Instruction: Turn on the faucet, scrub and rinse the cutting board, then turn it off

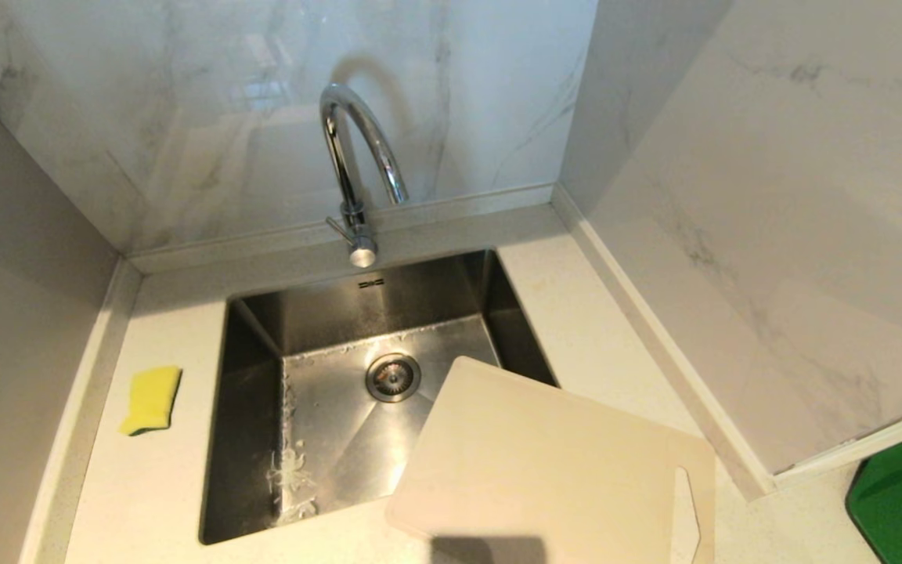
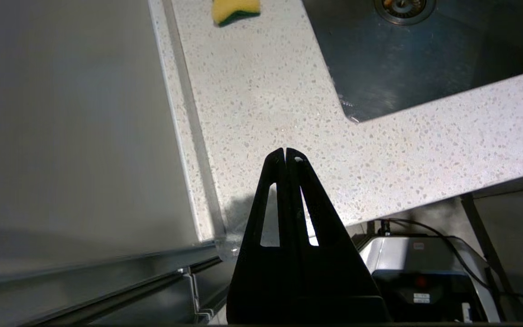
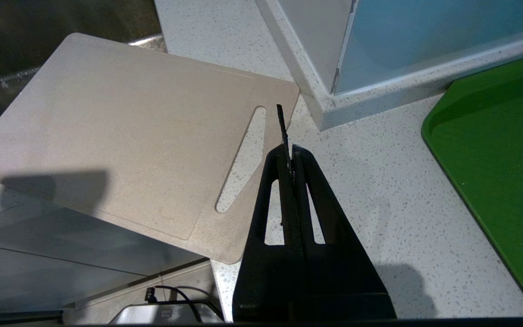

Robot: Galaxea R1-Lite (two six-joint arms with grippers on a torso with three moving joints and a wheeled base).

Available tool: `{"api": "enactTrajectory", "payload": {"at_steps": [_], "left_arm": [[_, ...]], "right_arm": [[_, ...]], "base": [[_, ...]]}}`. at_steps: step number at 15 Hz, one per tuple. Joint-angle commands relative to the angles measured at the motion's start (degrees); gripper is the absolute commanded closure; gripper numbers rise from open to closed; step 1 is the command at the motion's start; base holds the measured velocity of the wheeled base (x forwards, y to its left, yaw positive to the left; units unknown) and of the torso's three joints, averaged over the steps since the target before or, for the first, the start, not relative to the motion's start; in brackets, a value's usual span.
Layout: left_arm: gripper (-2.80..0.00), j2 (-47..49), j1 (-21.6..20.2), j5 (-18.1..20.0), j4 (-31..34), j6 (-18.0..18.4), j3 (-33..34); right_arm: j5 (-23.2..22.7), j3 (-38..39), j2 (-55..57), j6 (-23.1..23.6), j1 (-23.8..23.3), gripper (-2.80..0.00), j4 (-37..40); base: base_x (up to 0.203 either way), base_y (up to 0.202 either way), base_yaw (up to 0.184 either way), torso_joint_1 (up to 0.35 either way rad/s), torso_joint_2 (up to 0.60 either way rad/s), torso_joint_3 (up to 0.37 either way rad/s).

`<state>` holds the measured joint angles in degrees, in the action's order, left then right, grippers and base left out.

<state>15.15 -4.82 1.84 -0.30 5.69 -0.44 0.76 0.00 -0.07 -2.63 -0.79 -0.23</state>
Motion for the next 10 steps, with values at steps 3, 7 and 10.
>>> {"api": "enactTrajectory", "payload": {"at_steps": [3,7,10], "left_arm": [[0.00,0.2,-3.0,0.0,0.5,-0.1,0.5],[0.00,-1.5,3.0,-1.2,0.5,-3.8,0.6],[0.00,-9.7,4.1,-1.5,0.7,-4.6,0.4]], "right_arm": [[0.0,0.0,0.0,0.0,0.0,0.00,0.0],[0.0,0.0,0.0,0.0,0.0,0.00,0.0],[-0.1,0.0,0.0,0.0,0.0,0.00,0.0]], "base": [[0.000,0.000,0.000,0.000,0.00,0.000],[0.000,0.000,0.000,0.000,0.00,0.000],[0.000,0.000,0.000,0.000,0.00,0.000]]}}
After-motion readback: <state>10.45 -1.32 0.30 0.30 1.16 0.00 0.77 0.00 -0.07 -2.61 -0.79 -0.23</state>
